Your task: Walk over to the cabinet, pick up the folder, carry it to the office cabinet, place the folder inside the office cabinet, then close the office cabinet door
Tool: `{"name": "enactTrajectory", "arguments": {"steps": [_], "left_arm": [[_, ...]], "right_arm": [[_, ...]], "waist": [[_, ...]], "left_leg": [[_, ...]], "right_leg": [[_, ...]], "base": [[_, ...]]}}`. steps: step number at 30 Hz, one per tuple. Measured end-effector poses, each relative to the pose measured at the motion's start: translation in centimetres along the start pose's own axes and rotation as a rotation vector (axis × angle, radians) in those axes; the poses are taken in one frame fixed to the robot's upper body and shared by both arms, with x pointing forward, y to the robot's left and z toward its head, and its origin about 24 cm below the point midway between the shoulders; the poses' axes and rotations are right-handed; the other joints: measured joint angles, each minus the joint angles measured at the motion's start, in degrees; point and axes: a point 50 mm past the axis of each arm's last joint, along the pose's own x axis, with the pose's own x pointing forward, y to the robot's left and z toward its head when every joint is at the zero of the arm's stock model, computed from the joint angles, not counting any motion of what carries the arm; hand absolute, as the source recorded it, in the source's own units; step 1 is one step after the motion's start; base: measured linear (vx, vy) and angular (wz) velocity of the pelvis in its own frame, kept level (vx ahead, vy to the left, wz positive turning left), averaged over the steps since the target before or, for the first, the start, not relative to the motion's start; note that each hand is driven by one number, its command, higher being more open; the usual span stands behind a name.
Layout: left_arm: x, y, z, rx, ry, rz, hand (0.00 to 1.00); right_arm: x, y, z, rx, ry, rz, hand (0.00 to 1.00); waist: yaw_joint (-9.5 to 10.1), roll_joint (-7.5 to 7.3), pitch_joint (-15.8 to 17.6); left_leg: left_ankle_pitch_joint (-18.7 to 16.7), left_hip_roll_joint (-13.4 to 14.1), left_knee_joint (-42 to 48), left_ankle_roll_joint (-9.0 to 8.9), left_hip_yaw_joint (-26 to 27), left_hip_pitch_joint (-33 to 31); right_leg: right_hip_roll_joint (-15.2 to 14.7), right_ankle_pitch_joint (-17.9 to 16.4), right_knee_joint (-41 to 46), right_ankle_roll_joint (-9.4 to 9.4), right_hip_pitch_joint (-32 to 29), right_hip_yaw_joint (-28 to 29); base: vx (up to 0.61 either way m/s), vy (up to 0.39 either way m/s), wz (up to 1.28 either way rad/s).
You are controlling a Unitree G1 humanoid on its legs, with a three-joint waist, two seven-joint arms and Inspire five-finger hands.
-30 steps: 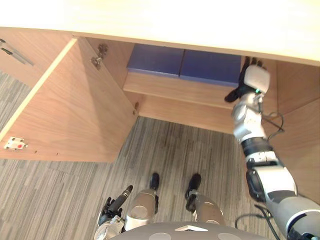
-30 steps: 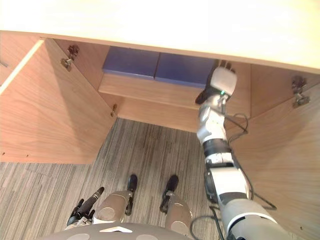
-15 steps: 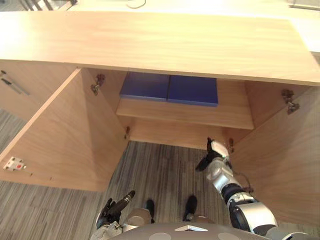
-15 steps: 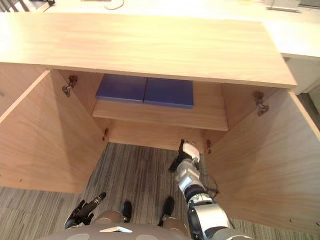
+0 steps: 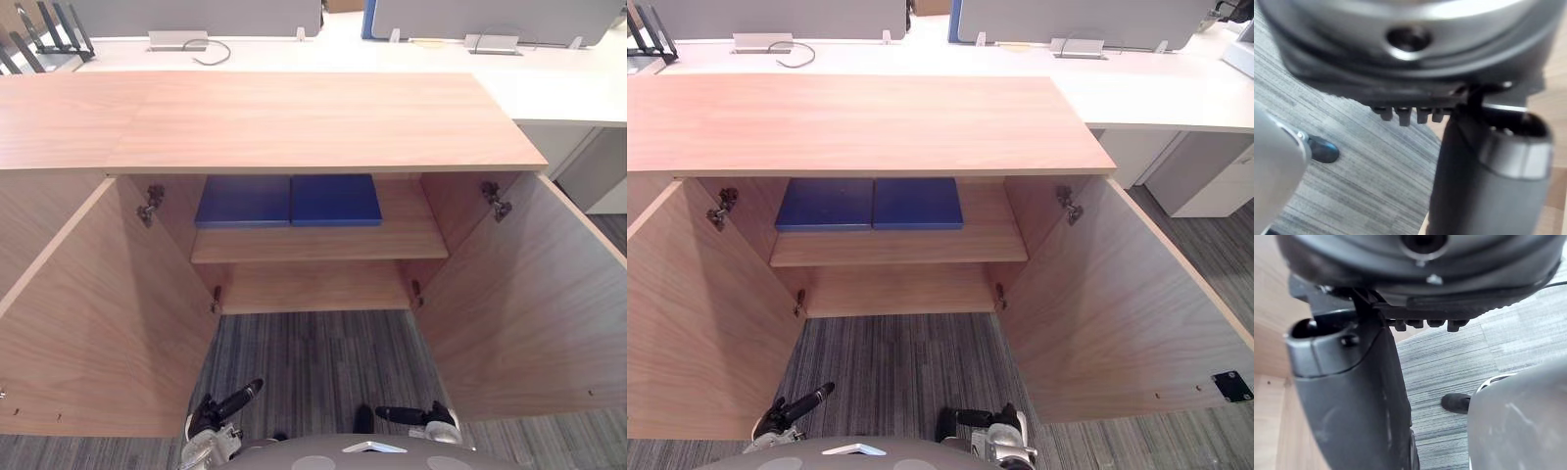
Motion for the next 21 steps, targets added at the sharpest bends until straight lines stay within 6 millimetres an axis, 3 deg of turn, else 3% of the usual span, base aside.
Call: {"name": "enactTrajectory", "arguments": {"steps": [5, 8, 11, 14, 18, 19, 20, 21], "left_arm": [[-0.1, 1.1, -1.2, -0.046, 0.054, 0.046, 1.00], [-0.1, 1.5, -1.6, -0.062, 0.072, 0.060, 1.00], [-0.2, 1.5, -1.7, -0.119, 0.076, 0.071, 1.00], [-0.3, 1.5, -2.2, -0.224, 0.091, 0.097, 1.00], [-0.4, 2.0, -2.3, -0.322, 0.082, 0.135, 1.00], [-0.6, 2.3, -2.7, -0.338, 0.081, 0.148, 1.00], [-0.6, 2.2, -2.8, -0.348, 0.080, 0.148, 1.00], [-0.6, 2.3, -2.6, -0.352, 0.074, 0.148, 1.00]], "right_arm": [[-0.1, -1.2, -2.4, 0.371, 0.116, -0.049, 1.00], [-0.1, -1.4, -3.0, 0.487, 0.140, -0.053, 1.00], [-0.1, -1.6, -3.1, 0.515, 0.132, -0.044, 1.00], [0.0, -1.9, -2.5, 0.490, 0.094, -0.038, 1.00], [0.0, -1.5, -2.2, 0.406, 0.075, -0.009, 1.00], [0.0, -1.5, -2.0, 0.406, 0.070, -0.008, 1.00], [0.1, -1.6, -1.8, 0.409, 0.061, -0.010, 1.00], [0.0, -1.5, -2.0, 0.410, 0.068, -0.006, 1.00]], "waist": [[-0.09, 0.09, -1.0], [-0.69, 0.08, -1.1], [-0.72, 0.45, -0.2], [-0.37, 2.08, 1.4], [1.34, 1.17, 1.6], [0.96, 1.33, 1.6], [0.60, 2.10, 1.4], [0.92, 1.69, 1.4]], "left_leg": [[-0.3, 0.0, -0.9, 0.22, 1.8, 2.6], [-0.9, 0.0, -0.5, 0.46, 3.2, 3.3], [-7.2, 2.2, 10.2, 0.25, 4.8, 0.3], [-12.9, 5.3, 22.1, -0.18, 4.5, -1.9], [-13.4, 3.7, 28.3, -0.51, -3.2, -4.3], [-14.4, 3.3, 28.2, -0.71, -4.5, -4.3], [-16.8, 3.1, 26.9, 0.20, -6.4, -4.4], [-18.0, 2.8, 25.8, 0.35, -5.0, -4.6]], "right_leg": [[0.5, -0.3, 0.0, 0.13, 1.4, 1.7], [0.6, -0.3, 0.0, 0.14, 1.5, 3.0], [1.5, -1.0, 0.5, -0.18, 2.4, 4.5], [4.2, -2.8, 3.9, -0.62, 2.1, 7.2], [4.9, -3.2, 7.6, -0.37, -1.9, 14.5], [5.3, -3.0, 7.5, -0.16, -2.8, 15.5], [6.0, -2.4, 7.2, 0.26, -4.0, 16.3], [6.6, -1.8, 6.3, 0.33, -5.1, 18.0]], "base": [[0.00, 0.014, -0.16], [-0.03, 0.015, -0.26], [-0.04, 0.006, -0.30], [-0.07, 0.014, -0.45], [-0.09, 0.057, -0.95], [-0.10, 0.096, -0.67], [-0.15, 0.139, -0.83], [-0.17, 0.137, -0.78]]}}
